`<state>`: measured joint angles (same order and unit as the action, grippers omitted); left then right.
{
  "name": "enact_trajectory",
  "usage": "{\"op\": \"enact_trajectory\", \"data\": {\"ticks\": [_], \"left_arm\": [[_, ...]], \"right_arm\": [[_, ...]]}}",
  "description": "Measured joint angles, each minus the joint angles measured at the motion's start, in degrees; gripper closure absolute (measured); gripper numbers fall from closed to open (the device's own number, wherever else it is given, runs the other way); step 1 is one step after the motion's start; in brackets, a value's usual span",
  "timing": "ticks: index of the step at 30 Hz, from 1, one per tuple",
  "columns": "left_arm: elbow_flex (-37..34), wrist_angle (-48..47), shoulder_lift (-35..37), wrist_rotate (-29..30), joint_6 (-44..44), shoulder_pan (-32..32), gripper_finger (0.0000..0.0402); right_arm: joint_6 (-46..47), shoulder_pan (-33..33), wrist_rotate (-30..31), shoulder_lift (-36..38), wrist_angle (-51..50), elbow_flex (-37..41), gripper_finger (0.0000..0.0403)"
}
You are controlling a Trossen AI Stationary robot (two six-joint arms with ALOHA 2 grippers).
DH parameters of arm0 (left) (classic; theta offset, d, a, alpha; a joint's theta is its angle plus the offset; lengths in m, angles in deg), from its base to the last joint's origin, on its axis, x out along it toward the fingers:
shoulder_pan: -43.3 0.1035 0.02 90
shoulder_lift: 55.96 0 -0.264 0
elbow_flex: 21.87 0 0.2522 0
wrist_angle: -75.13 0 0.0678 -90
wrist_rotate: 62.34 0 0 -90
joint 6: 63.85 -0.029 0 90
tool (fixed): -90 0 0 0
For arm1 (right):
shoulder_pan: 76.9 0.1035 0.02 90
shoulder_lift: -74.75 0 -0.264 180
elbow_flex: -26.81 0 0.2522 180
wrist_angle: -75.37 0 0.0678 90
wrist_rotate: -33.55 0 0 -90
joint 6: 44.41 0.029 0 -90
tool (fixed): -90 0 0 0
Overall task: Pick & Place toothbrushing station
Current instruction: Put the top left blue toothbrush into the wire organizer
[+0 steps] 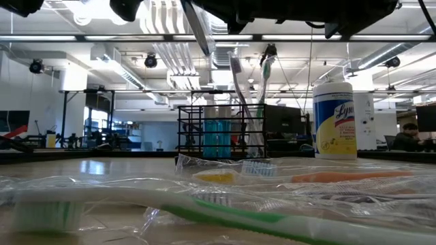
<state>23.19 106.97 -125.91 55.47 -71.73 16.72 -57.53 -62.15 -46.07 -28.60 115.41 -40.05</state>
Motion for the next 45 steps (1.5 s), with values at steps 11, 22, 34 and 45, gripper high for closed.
{"op": "enact_trajectory", "data": {"ticks": [11,22,34,45], "left_arm": [[0.04,0.25,0.00,-1.75,-1.62,0.26,0.0383],[-0.10,-7.76,9.19,1.29,-3.32,-1.32,0.0390],[-6.82,-22.68,27.20,12.28,0.14,-4.66,0.0390],[-17.17,-30.73,49.09,13.49,7.79,-4.68,0.0390]], "right_arm": [[0.72,0.03,-0.01,0.00,-0.15,-0.02,0.0377],[1.42,-0.04,0.48,0.06,-1.05,-0.02,0.0321],[4.62,0.13,0.31,7.72,-15.92,0.49,0.0318],[-0.10,6.26,8.52,16.98,-4.39,12.56,0.0350]]}}
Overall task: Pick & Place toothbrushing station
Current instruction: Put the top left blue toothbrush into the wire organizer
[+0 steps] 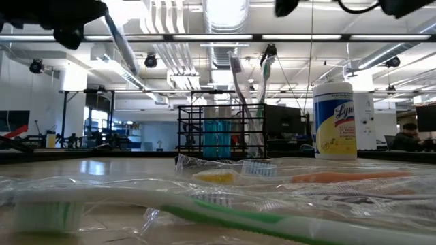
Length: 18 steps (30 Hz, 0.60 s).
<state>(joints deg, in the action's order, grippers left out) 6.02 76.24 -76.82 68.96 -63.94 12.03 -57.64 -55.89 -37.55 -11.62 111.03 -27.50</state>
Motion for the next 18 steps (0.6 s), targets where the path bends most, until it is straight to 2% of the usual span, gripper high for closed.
{"op": "enact_trajectory", "data": {"ticks": [4,9,13,18], "left_arm": [[-3.73,-0.06,7.10,1.82,-0.38,-0.03,0.0390],[-6.60,-1.63,13.99,4.20,-1.59,0.02,0.0390],[-6.93,-1.67,17.40,4.37,-3.92,0.08,0.0390],[-5.08,-1.82,17.15,4.67,-5.69,0.47,0.0390]], "right_arm": [[-1.56,1.87,3.45,4.51,3.13,4.78,0.0362],[-2.34,3.57,3.66,10.70,5.08,10.21,0.0369],[-4.18,4.70,3.24,14.44,15.22,17.66,0.0369],[-1.15,3.77,3.74,16.31,27.09,27.27,0.0376]]}}
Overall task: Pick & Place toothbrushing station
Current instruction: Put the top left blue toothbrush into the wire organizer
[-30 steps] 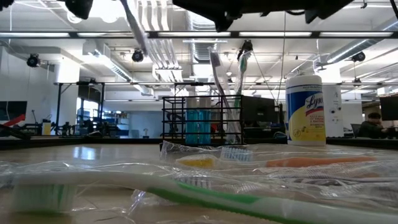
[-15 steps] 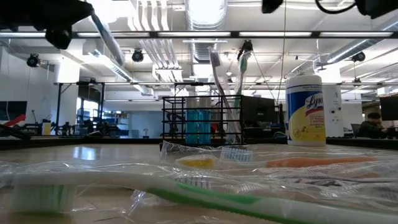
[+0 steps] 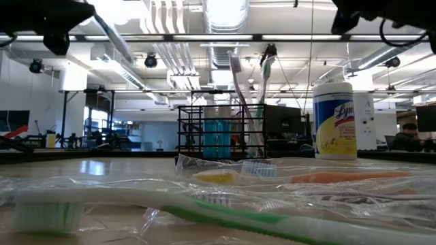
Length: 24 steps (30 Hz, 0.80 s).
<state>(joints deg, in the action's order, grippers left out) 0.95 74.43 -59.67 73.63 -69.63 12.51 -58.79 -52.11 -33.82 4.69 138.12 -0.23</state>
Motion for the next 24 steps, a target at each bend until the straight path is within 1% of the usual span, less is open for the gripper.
{"op": "enact_trajectory", "data": {"ticks": [3,7,8,9,12,13,15,17,19,20,22,24], "left_arm": [[2.54,-0.18,-2.32,0.05,-2.01,0.71,0.0390],[6.54,-0.01,-7.42,-0.26,-3.67,2.97,0.0390],[7.33,0.00,-8.97,-1.85,-3.79,3.89,0.0390],[8.09,0.42,-10.64,-4.87,-3.85,5.06,0.0390],[10.46,4.56,-16.30,-16.35,-4.46,9.86,0.0390],[11.43,5.17,-18.33,-18.79,-4.23,11.84,0.0390],[13.53,4.74,-22.30,-21.68,-2.85,16.35,0.0390],[15.20,4.02,-26.85,-25.81,-0.18,21.73,0.0390],[16.30,4.60,-31.43,-33.63,2.96,27.33,0.0390],[16.59,5.72,-33.69,-38.46,4.49,30.13,0.0390],[16.61,8.77,-37.74,-46.00,7.01,35.05,0.0390],[16.05,12.39,-41.38,-50.28,9.15,38.93,0.0389]], "right_arm": [[1.18,-0.76,0.24,0.11,5.03,2.67,0.0389],[1.04,-1.18,1.50,0.07,4.70,2.79,0.0394],[0.64,-1.29,1.81,0.07,4.23,2.41,0.0394],[0.30,-1.34,1.82,0.07,3.52,2.00,0.0394],[-0.84,-1.31,1.81,0.06,0.91,0.49,0.0394],[-1.04,-1.28,1.79,0.04,-0.12,-0.16,0.0394],[-1.08,-1.32,1.79,0.04,-2.13,-1.47,0.0394],[-1.11,-1.32,1.82,0.04,-4.53,-2.84,0.0394],[-1.13,-1.32,1.79,0.04,-7.13,-4.37,0.0394],[-1.17,-1.32,1.79,0.04,-8.45,-4.99,0.0394],[-1.28,-1.32,1.79,0.04,-11.01,-6.16,0.0394],[-1.30,-1.29,1.79,0.04,-12.61,-6.93,0.0394]]}}
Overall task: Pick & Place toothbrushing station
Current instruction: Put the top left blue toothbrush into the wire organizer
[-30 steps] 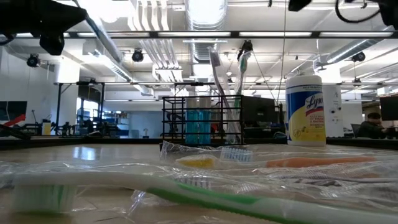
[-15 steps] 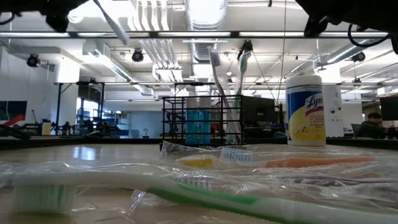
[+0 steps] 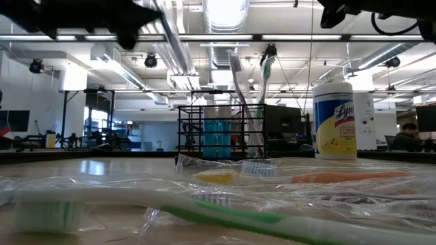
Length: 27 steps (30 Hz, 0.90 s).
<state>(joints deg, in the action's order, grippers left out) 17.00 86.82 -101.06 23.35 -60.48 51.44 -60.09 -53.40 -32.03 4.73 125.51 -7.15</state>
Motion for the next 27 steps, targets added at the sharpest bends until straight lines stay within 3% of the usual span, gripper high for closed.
{"op": "enact_trajectory", "data": {"ticks": [6,27], "left_arm": [[-0.71,4.22,-8.83,-3.39,1.64,5.09,0.0390],[2.83,7.66,-28.01,-4.22,-2.18,5.21,0.0385]], "right_arm": [[0.00,0.24,-0.19,0.00,-0.65,0.12,0.0394],[-1.49,0.20,0.24,0.22,-1.29,1.22,0.0394]]}}
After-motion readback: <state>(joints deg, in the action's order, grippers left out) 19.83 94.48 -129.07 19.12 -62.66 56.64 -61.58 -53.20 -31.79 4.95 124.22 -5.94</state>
